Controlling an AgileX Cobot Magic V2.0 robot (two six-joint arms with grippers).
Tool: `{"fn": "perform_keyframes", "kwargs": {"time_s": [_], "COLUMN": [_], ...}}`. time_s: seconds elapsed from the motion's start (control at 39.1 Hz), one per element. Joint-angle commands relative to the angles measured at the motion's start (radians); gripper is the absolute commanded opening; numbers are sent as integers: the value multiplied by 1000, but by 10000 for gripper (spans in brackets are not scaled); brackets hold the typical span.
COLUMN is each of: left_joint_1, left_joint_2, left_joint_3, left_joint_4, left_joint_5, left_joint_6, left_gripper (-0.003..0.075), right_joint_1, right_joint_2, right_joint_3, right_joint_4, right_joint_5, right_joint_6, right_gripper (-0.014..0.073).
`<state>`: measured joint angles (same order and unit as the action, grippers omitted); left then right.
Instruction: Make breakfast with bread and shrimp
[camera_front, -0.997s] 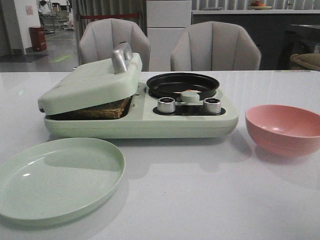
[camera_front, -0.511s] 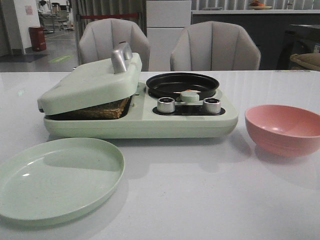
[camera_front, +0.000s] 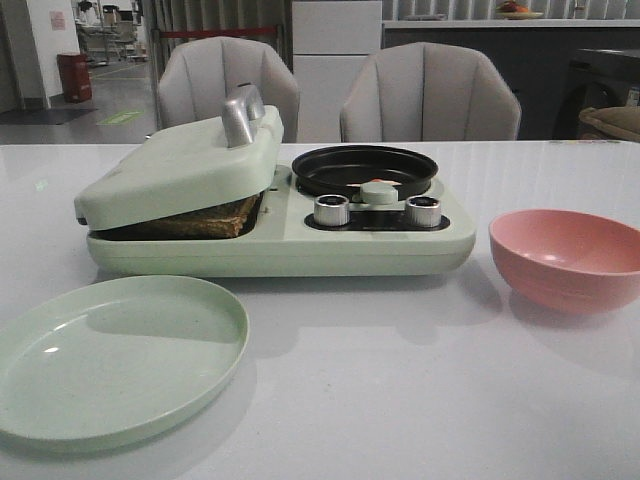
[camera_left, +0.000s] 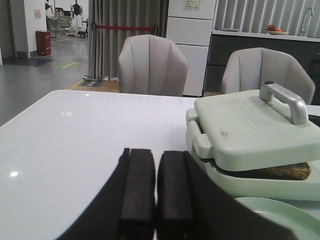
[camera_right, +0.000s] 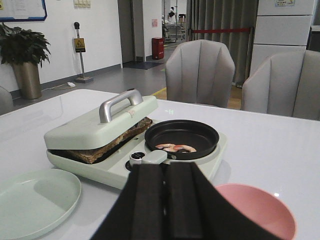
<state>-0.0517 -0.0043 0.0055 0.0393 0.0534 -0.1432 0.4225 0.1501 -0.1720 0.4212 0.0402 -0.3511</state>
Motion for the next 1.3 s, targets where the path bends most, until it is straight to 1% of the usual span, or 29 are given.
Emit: {"fn": "perform_keyframes", "kwargs": {"time_s": [0.0, 0.89, 0.97, 1.05, 1.12, 1.28], "left_joint_1": [-12, -12, -12, -12, -12, -12], "left_joint_2": [-19, -19, -19, -19, -19, -19], "left_joint_3": [22, 22, 22, 22, 22, 22], "left_joint_4": [2, 2, 2, 2, 2, 2], "left_joint_5": [-72, -72, -72, -72, -72, -72], "left_joint_6": [-13, -13, -13, -13, -13, -13], "left_gripper": [114, 114, 114, 114, 114, 114], "right_joint_1": [1, 1, 1, -12, -48, -187], "right_joint_2": [6, 6, 4, 4, 3, -28], "right_joint_3": [-25, -25, -3, 16, 29, 60], "right_joint_4": [5, 5, 5, -43, -106, -245], "right_joint_5": [-73, -73, -84, -100, -121, -137], "right_joint_6": [-11, -11, -11, -6, 42, 200], "right_gripper": [146, 146, 146, 146, 146, 146]}}
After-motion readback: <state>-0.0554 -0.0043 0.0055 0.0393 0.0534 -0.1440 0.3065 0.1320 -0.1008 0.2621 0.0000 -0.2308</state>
